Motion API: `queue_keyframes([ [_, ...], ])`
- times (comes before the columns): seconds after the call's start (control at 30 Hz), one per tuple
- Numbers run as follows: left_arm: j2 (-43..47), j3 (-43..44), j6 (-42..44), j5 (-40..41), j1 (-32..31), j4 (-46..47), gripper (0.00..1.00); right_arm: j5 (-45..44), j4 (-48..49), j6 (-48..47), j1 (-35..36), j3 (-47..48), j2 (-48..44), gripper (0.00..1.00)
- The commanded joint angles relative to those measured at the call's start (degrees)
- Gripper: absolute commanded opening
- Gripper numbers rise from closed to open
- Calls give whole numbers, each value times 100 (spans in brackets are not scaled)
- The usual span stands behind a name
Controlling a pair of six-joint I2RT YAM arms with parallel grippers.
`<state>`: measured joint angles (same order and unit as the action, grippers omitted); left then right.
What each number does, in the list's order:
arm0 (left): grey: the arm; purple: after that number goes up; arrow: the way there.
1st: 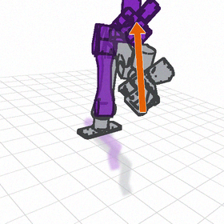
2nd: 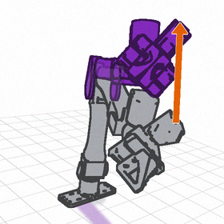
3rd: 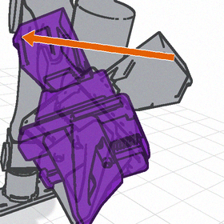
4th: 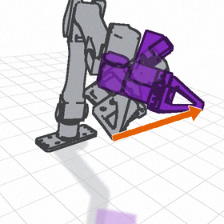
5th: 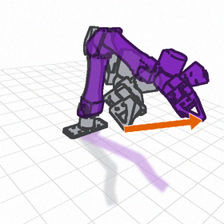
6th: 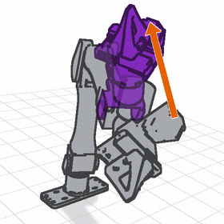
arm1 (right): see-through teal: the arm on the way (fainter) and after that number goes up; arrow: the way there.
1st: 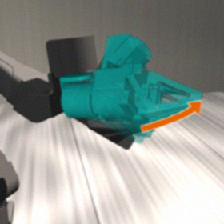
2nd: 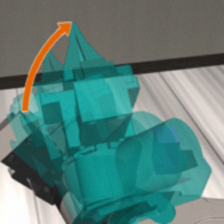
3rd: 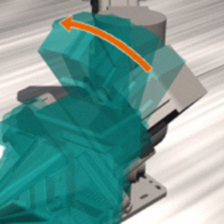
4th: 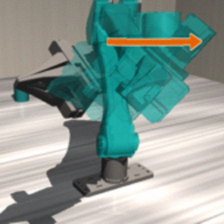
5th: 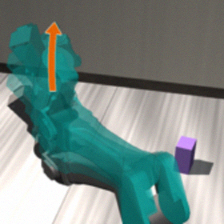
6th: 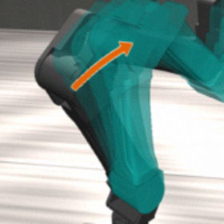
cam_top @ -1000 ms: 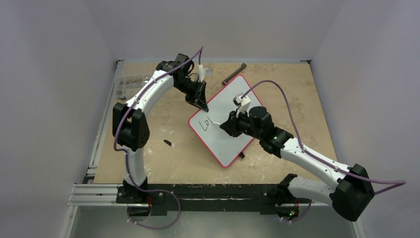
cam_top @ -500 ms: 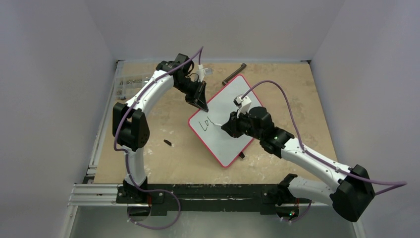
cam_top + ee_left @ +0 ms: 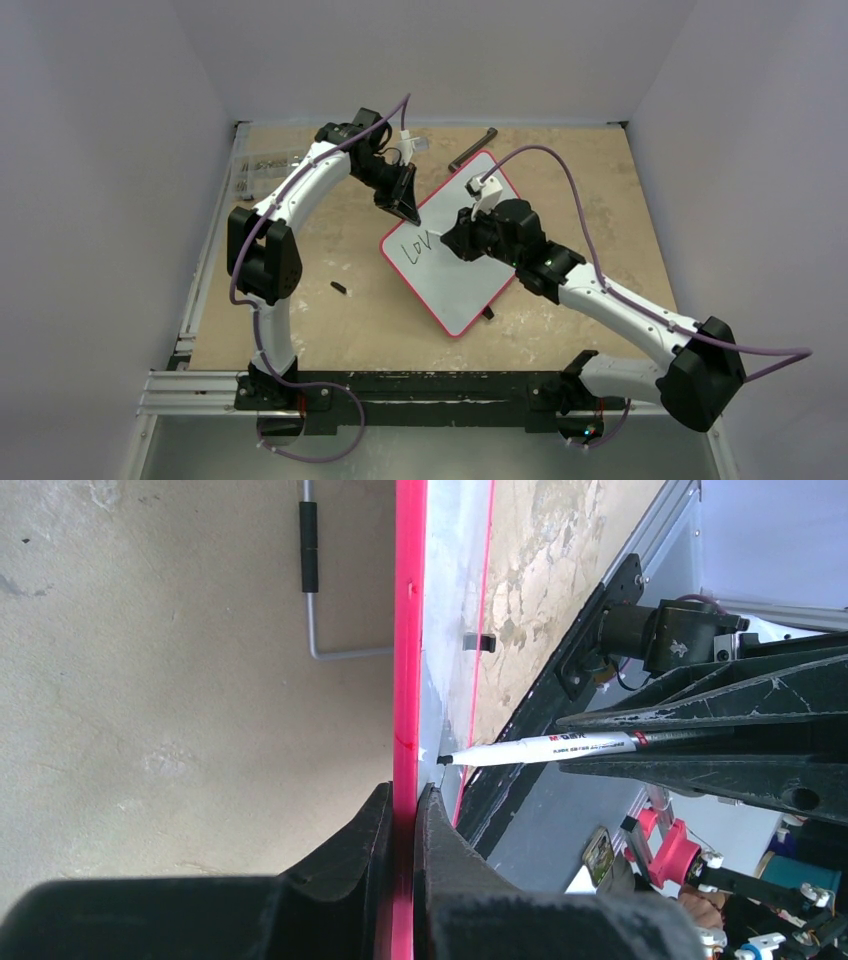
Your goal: Write a sentence on the whiteboard
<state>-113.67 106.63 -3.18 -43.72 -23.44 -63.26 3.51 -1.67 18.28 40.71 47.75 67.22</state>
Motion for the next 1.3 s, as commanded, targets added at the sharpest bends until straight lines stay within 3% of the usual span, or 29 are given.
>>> queue_keyframes([
  [0.0, 200, 113, 210, 659, -38, -65, 0, -218, 136, -111, -19, 295, 121, 0],
  [0.57, 209, 113, 230, 681, -31, -81, 0, -175, -177, 12, -21, 380, -572, 0],
  [1.27, 232, 82, 237, 704, -38, -70, 0, -299, 8, 98, -19, -42, -118, 0],
])
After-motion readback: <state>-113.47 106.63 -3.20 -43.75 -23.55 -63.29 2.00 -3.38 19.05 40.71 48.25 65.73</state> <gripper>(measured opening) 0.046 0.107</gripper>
